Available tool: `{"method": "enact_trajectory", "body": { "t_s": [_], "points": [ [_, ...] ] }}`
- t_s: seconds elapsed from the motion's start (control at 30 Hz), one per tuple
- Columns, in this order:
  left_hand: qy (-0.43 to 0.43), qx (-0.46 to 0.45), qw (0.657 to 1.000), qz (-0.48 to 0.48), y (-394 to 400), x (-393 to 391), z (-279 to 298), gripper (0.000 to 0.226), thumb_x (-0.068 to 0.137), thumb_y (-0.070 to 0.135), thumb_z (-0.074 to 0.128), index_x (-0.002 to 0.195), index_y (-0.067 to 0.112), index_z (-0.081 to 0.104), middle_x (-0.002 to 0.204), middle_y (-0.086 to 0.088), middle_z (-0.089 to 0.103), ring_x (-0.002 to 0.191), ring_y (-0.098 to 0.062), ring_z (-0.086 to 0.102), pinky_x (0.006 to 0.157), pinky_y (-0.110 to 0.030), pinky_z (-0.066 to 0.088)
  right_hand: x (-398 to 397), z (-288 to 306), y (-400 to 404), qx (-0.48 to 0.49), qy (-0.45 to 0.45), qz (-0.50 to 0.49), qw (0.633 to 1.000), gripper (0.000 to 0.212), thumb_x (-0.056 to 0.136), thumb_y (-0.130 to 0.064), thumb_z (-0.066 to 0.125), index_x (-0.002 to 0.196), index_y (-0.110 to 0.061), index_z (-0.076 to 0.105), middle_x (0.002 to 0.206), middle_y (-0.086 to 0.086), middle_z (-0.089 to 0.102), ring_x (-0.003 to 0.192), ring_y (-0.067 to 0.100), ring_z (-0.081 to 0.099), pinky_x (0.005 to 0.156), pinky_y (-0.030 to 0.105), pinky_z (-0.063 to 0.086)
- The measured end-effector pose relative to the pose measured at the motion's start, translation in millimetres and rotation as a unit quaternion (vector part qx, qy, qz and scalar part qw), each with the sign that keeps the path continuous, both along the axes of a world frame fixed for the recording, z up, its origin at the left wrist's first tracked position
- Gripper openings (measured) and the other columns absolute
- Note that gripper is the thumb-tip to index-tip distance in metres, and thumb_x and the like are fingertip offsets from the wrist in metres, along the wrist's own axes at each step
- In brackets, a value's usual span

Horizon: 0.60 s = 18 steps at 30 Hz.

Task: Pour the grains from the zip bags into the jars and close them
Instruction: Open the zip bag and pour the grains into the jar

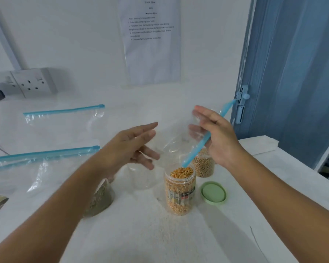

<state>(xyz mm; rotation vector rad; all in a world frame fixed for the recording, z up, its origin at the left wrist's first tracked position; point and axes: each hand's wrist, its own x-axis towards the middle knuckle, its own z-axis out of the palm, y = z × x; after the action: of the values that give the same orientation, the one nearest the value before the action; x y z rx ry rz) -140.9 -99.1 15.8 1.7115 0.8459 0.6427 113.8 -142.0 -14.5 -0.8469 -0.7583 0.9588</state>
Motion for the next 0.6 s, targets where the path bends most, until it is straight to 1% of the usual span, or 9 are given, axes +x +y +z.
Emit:
{"method": "enact_trajectory", "body": {
  "t_s": [0.07,0.13,0.2,0.23,0.3,0.33,0.43,0.5,0.6],
  "points": [
    [0.072,0.034,0.996,-0.041,-0.7,-19.0,25.6,0.058,0.086,0.061,0.064,0.14,0.042,0.063,0.064,-0.018,0.066,0.047,-0.023,0.055,0.083,-0.044,0.062,-2.5,20.1,-2.9,0.025,-0.017,0.02,0.999,0.044,0.103,0.01,0.045,0.122,-0.017,0.074,0.128,-0.003,0.073,0.081,0.017,0.074,0.083,0.034,0.063],
    [0.118,0.084,0.987,-0.069,-3.5,-31.8,47.3,0.066,0.075,0.075,0.071,0.135,0.046,0.066,0.059,-0.012,0.06,0.05,-0.019,0.05,0.082,-0.052,0.06,-6.1,37.4,-6.2,0.047,-0.035,0.049,0.997,0.046,0.102,0.011,0.044,0.119,-0.017,0.075,0.128,-0.003,0.073,0.073,0.014,0.071,0.08,0.032,0.061],
    [0.09,0.148,0.984,-0.051,-3.8,-35.4,60.7,0.051,0.082,0.064,0.07,0.128,0.043,0.072,0.073,0.002,0.069,0.066,-0.011,0.062,0.099,-0.06,0.055,-11.5,50.0,-9.7,0.065,-0.051,0.085,0.993,0.045,0.099,0.012,0.045,0.115,-0.016,0.077,0.128,-0.001,0.073,0.067,0.012,0.066,0.077,0.031,0.06],
    [0.054,0.174,0.982,-0.041,-2.9,-34.5,65.4,0.039,0.087,0.055,0.068,0.123,0.04,0.076,0.09,0.01,0.076,0.086,-0.006,0.069,0.108,-0.055,0.051,-15.0,54.7,-11.5,0.072,-0.059,0.105,0.99,0.046,0.098,0.013,0.045,0.111,-0.015,0.078,0.129,0.001,0.073,0.064,0.012,0.063,0.075,0.03,0.059],
    [-0.016,0.191,0.981,-0.03,0.5,-28.8,71.1,0.03,0.09,0.05,0.068,0.113,0.037,0.081,0.125,0.015,0.073,0.126,-0.002,0.061,0.121,-0.046,0.037,-22.7,59.6,-13.3,0.081,-0.082,0.143,0.983,0.049,0.095,0.013,0.044,0.101,-0.018,0.081,0.128,0.003,0.074,0.066,0.014,0.058,0.075,0.032,0.057],
    [-0.04,0.176,0.983,-0.028,2.1,-25.3,72.3,0.033,0.086,0.055,0.07,0.111,0.036,0.082,0.134,0.015,0.069,0.136,-0.001,0.054,0.125,-0.044,0.029,-26.3,60.9,-13.9,0.085,-0.097,0.162,0.978,0.052,0.093,0.013,0.043,0.096,-0.02,0.083,0.127,0.004,0.074,0.072,0.019,0.058,0.079,0.034,0.054],
    [-0.072,0.14,0.986,-0.049,8.1,-16.9,72.0,0.05,0.073,0.069,0.075,0.105,0.032,0.083,0.141,0.016,0.064,0.144,0.0,0.042,0.128,-0.044,0.01,-34.8,64.7,-16.7,0.093,-0.136,0.218,0.962,0.057,0.091,0.015,0.039,0.084,-0.02,0.084,0.119,0.005,0.077,0.089,0.029,0.057,0.088,0.044,0.047],
    [-0.079,0.119,0.988,-0.067,11.4,-14.4,73.6,0.059,0.067,0.076,0.078,0.098,0.026,0.084,0.141,0.014,0.065,0.146,-0.001,0.04,0.126,-0.042,0.007,-37.9,68.1,-20.4,0.088,-0.149,0.241,0.955,0.063,0.09,0.018,0.034,0.077,-0.018,0.083,0.11,0.005,0.079,0.065,0.013,0.062,0.075,0.034,0.055],
    [-0.057,0.096,0.99,-0.083,15.1,-18.2,75.3,0.061,0.067,0.075,0.081,0.088,0.019,0.084,0.136,0.001,0.069,0.139,-0.017,0.053,0.124,-0.04,0.025,-34.9,70.6,-24.2,0.072,-0.171,0.246,0.951,0.064,0.089,0.021,0.032,0.072,-0.016,0.082,0.103,0.008,0.08,0.053,0.007,0.058,0.06,0.026,0.055]
  ]
}}
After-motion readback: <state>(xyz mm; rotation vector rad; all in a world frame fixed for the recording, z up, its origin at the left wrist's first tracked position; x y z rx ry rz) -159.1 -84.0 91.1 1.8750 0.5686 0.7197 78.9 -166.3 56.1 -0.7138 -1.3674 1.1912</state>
